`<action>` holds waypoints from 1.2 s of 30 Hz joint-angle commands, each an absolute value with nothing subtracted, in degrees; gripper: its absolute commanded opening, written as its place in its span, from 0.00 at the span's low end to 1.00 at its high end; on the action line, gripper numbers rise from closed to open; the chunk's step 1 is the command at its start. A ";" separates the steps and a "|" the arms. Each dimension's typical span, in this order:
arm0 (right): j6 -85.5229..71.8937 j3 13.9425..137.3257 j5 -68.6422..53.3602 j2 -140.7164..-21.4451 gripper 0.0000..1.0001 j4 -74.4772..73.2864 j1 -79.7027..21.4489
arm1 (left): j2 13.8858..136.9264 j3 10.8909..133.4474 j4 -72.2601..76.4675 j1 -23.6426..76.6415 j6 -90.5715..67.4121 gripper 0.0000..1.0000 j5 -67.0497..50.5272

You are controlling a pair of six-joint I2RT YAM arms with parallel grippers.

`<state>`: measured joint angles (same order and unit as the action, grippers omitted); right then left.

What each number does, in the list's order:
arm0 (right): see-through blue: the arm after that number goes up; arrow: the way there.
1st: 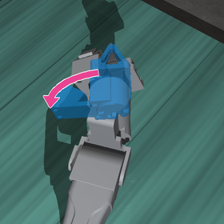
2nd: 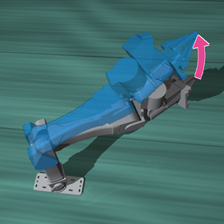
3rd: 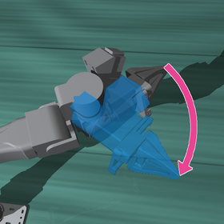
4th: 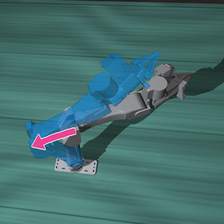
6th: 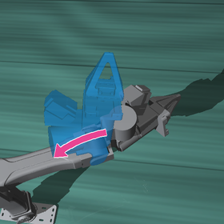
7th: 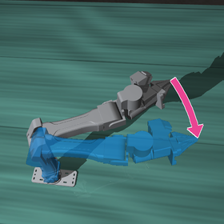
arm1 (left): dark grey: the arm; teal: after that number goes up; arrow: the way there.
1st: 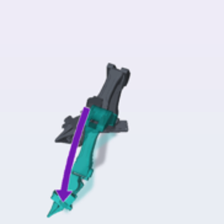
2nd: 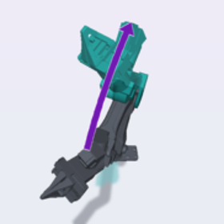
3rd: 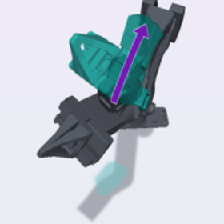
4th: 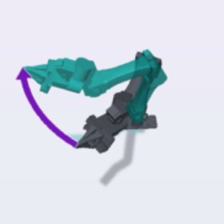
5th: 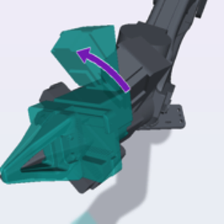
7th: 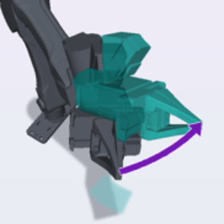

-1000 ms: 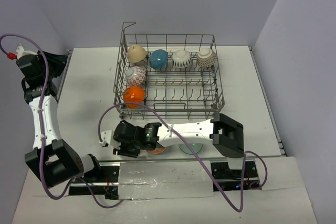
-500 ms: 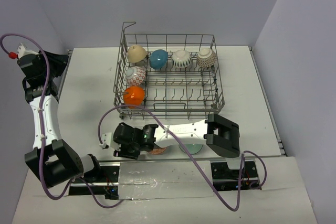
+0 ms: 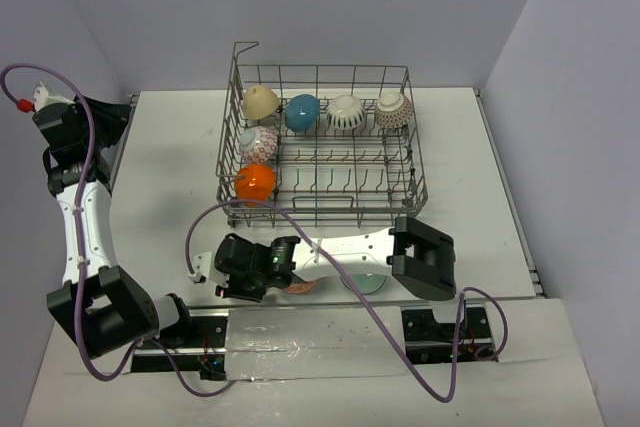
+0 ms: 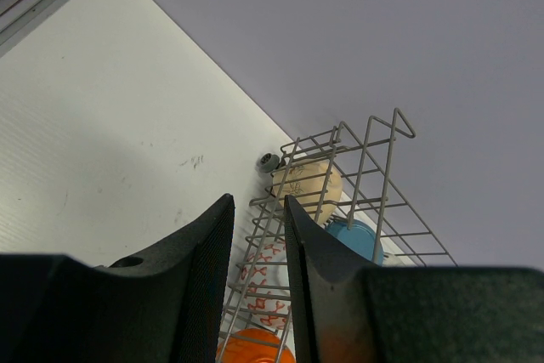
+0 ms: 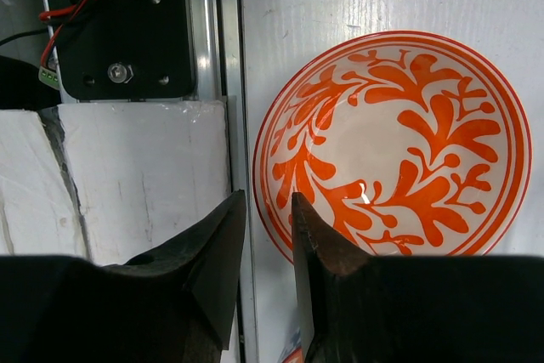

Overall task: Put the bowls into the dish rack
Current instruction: Pick up the bowl from the center of the board.

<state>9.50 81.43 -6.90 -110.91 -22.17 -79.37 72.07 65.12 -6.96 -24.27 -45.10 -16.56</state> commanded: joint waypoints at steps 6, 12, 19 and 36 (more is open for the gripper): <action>9.49 84.46 -4.75 -112.85 0.37 -23.03 -79.89 | 71.81 65.39 -6.24 -23.99 -44.21 0.36 -16.61; 9.32 84.02 -5.01 -112.59 0.27 -22.68 -79.89 | 71.81 65.39 -6.24 -23.99 -44.12 0.36 -16.52; 9.23 84.55 -4.92 -112.33 0.20 -23.11 -79.89 | 71.81 65.39 -6.24 -23.99 -44.21 0.36 -16.52; 9.41 83.32 -4.66 -110.04 0.00 -21.36 -79.89 | 71.89 65.65 -6.59 -23.82 -44.12 0.36 -16.26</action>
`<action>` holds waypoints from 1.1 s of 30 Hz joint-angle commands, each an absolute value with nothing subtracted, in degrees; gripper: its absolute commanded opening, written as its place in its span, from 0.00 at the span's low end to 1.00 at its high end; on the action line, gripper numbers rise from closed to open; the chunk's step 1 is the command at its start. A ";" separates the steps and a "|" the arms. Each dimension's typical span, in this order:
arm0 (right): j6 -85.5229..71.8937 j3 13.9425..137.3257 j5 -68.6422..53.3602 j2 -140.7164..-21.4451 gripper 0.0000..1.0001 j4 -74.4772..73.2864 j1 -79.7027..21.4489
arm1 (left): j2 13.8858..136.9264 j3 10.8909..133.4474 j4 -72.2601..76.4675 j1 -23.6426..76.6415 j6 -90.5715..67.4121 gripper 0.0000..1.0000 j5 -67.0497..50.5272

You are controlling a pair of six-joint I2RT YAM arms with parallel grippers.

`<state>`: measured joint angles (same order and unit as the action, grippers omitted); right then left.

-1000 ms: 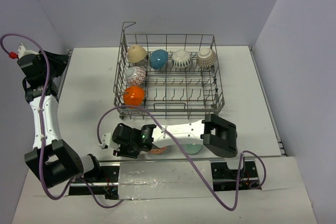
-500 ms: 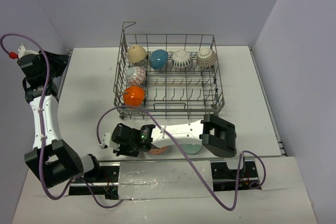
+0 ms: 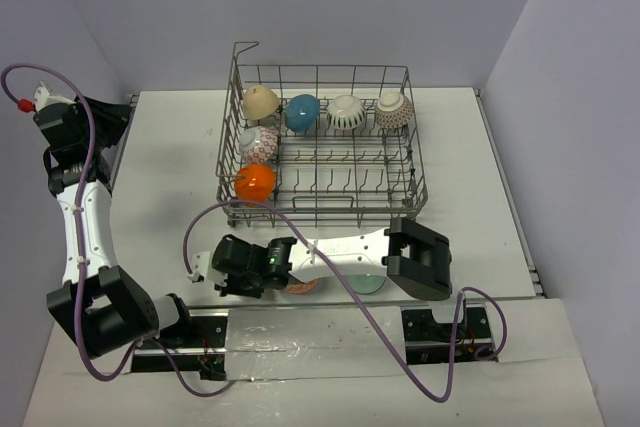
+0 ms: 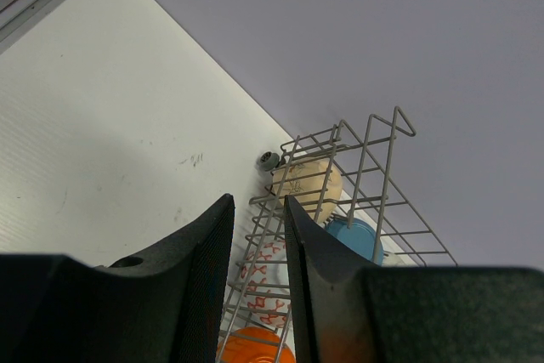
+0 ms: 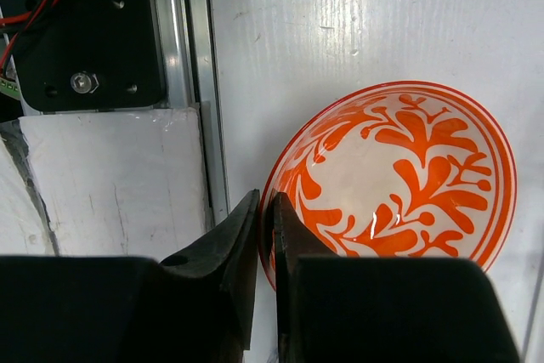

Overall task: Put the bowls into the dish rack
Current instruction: Pick up the bowl from the center of the board.

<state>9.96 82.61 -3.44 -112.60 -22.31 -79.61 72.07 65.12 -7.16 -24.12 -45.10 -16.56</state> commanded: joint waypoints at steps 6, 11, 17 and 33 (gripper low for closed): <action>9.32 84.81 -5.18 -109.60 0.00 -22.24 -79.89 | 71.81 65.57 -6.68 -23.82 -44.12 0.36 -16.35; 9.67 84.73 -7.64 -106.88 0.00 -21.97 -79.89 | 71.81 65.57 -6.59 -23.82 -44.12 0.36 -16.35; 9.76 84.11 -9.58 -104.42 0.00 -20.92 -79.89 | 71.72 65.57 -6.50 -23.73 -44.12 0.36 -16.08; 7.03 83.15 -14.59 -93.79 0.00 -19.34 -79.81 | 71.37 65.48 -6.42 -23.73 -44.38 0.36 -16.17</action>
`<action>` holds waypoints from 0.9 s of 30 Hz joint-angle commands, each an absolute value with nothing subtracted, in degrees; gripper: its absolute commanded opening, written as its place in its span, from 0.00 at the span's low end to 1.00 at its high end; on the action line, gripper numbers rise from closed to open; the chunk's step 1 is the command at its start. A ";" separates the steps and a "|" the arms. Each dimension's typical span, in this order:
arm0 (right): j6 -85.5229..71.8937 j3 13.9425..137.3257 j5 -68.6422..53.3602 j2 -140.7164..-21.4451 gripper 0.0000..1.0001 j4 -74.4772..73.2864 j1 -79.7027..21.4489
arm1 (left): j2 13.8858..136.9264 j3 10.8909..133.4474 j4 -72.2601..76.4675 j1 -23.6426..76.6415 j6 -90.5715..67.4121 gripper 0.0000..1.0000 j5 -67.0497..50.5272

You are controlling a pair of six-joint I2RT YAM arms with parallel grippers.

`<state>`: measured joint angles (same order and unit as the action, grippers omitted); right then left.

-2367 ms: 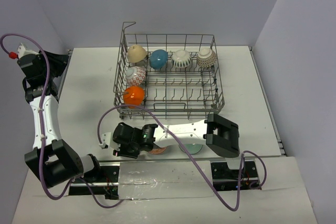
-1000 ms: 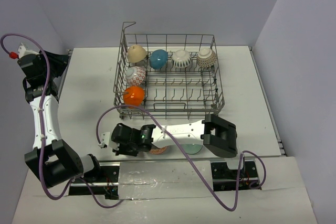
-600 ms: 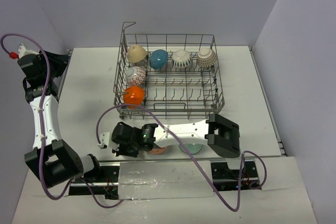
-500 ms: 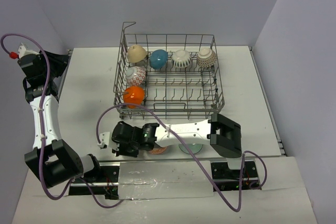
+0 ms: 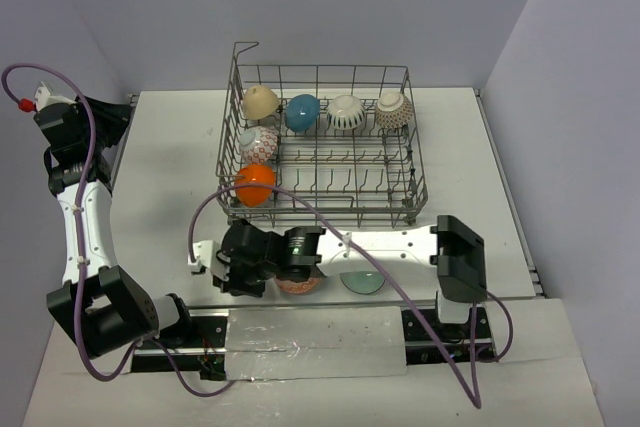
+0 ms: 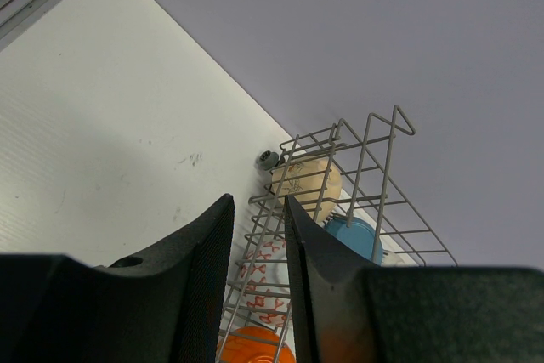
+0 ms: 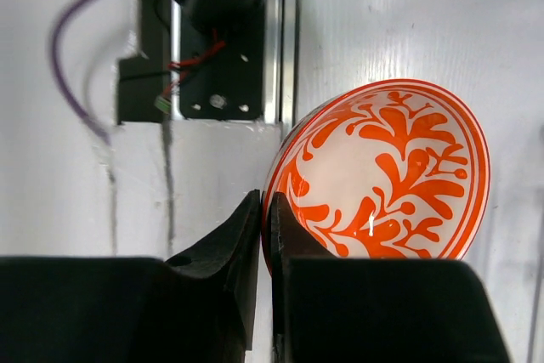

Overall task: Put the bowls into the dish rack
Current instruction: Pick up the bowl from the center of the board.

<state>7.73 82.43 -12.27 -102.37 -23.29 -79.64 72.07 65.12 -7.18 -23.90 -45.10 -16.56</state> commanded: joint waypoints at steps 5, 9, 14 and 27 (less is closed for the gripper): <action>6.07 82.53 -16.96 -86.58 0.00 -18.72 -79.89 | 71.46 65.39 -6.42 -23.64 -44.38 0.36 -16.08; 5.89 82.00 -16.44 -81.92 0.00 -17.67 -79.89 | 71.28 65.39 -6.42 -23.21 -44.21 0.36 -15.65; 6.76 82.17 -11.09 -77.35 0.00 -16.52 -79.63 | 70.84 65.30 -6.59 -22.59 -44.03 0.36 -15.12; 5.81 86.84 -0.44 -76.73 0.00 -17.32 -68.05 | 68.64 67.41 -8.61 -14.51 -40.96 0.36 -10.82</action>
<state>5.80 82.59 -4.75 -78.52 -21.91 -71.31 71.09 65.14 -9.06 -16.60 -43.16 -12.97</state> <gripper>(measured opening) 0.125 0.359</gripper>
